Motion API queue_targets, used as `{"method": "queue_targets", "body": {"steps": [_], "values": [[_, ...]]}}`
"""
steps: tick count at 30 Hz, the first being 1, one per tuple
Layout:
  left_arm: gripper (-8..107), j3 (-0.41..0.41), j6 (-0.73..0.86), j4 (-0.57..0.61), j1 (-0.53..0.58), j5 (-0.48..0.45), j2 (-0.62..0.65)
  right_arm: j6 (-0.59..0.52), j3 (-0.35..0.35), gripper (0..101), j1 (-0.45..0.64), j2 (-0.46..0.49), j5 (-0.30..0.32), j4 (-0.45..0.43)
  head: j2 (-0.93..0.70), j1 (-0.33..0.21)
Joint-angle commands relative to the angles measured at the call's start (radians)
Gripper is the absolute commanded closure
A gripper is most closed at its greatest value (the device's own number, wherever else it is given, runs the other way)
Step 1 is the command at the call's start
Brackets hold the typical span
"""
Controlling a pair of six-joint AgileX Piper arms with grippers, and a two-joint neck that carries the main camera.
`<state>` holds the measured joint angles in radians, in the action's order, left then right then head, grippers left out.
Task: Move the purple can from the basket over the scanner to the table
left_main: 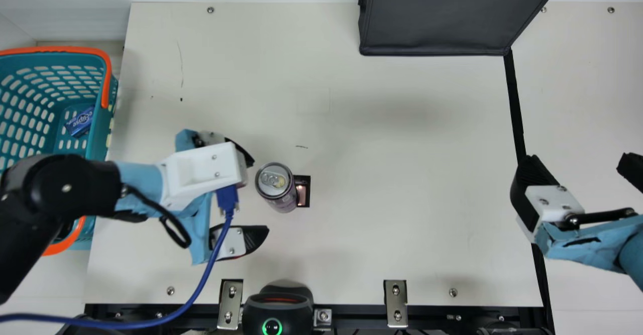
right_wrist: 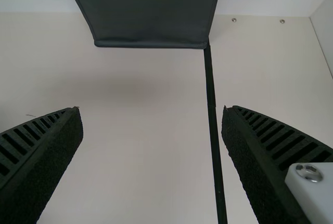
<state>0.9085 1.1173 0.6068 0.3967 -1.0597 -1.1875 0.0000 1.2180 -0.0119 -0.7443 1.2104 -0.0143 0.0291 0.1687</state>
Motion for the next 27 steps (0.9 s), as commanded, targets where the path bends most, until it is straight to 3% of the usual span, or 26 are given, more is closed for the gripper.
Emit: {"method": "queue_targets", "body": {"steps": [1, 13, 27], "values": [[9, -0.011, -0.028, -0.01, -0.009, 0.002, 0.053, 0.0, 0.0, 6, 0.0, 0.0, 0.0, 0.0, -0.002, -0.03], [9, -0.069, -0.227, -0.083, -0.022, 0.032, 0.211, 0.0, 0.0, 6, 0.0, 0.0, 0.0, 0.0, -0.002, -0.03], [9, -0.064, -0.253, -0.095, -0.002, 0.036, 0.214, 0.0, 0.0, 6, 0.0, 0.0, 0.0, 0.0, -0.002, -0.03]]}}
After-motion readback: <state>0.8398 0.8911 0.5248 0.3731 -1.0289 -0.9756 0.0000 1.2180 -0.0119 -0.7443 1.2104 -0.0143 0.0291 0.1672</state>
